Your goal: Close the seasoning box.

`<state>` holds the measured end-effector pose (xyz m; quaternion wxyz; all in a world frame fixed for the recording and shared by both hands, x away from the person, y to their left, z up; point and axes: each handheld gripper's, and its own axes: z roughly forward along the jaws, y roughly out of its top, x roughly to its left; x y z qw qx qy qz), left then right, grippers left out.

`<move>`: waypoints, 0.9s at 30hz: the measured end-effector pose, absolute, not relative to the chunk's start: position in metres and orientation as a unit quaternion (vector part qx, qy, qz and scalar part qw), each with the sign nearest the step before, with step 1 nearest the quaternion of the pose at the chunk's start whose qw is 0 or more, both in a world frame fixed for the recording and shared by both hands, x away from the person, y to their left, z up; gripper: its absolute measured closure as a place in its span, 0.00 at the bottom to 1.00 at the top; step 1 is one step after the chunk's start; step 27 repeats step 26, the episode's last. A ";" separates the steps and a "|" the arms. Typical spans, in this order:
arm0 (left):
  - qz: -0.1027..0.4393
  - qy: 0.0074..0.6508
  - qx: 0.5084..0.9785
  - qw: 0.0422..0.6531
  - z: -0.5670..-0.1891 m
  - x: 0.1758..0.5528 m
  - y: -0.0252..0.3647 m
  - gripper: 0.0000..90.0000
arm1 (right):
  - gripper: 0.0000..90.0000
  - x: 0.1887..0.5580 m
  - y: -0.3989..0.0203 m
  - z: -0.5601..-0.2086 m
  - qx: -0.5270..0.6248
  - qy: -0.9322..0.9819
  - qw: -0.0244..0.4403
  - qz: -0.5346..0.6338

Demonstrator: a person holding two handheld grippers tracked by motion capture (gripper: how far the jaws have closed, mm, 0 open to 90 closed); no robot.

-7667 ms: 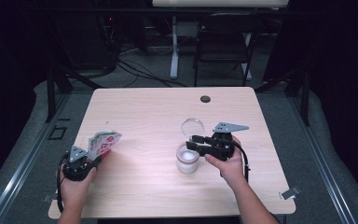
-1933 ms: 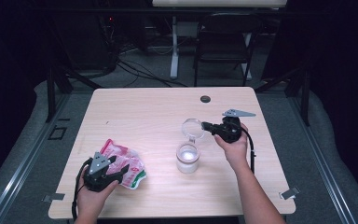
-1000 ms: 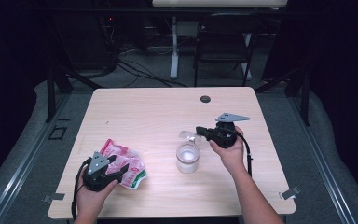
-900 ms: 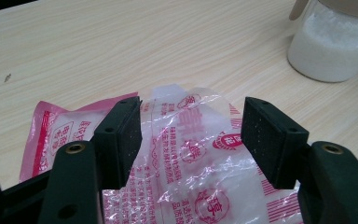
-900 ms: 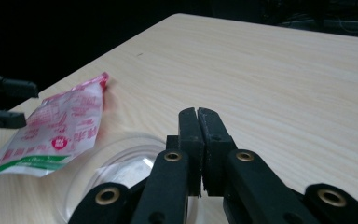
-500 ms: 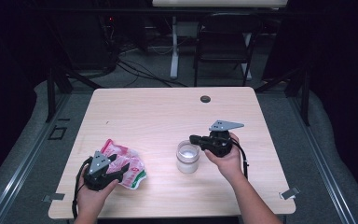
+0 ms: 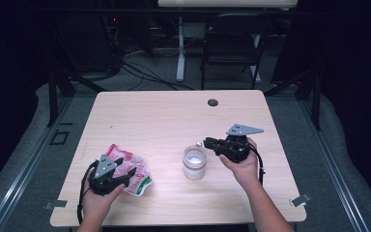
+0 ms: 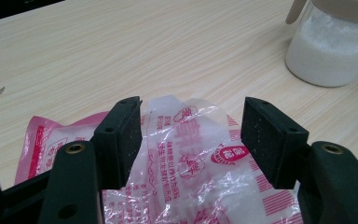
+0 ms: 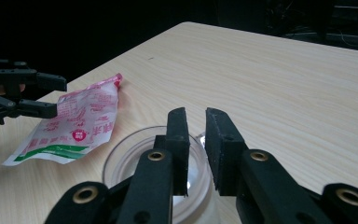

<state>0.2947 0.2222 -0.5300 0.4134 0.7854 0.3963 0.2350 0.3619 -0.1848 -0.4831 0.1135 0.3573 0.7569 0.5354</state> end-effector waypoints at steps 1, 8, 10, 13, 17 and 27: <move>0.235 0.396 0.785 0.413 -0.530 0.295 0.222 0.43 | 0.88 0.362 -0.185 -0.483 0.357 0.757 0.113 0.535; 0.233 0.393 0.787 0.414 -0.530 0.299 0.219 0.43 | 0.78 0.367 -0.203 -0.491 0.390 0.744 0.106 0.532; 0.233 0.394 0.787 0.414 -0.530 0.300 0.220 0.43 | 0.78 0.368 -0.204 -0.493 0.396 0.744 0.102 0.528; 0.233 0.397 0.785 0.416 -0.531 0.302 0.221 0.43 | 0.74 0.370 -0.209 -0.498 0.410 0.743 0.104 0.519; 0.230 0.398 0.785 0.415 -0.531 0.304 0.222 0.43 | 0.68 0.372 -0.213 -0.505 0.428 0.735 0.116 0.513; 0.232 0.402 0.784 0.413 -0.531 0.306 0.223 0.43 | 0.61 0.377 -0.223 -0.515 0.460 0.730 0.130 0.488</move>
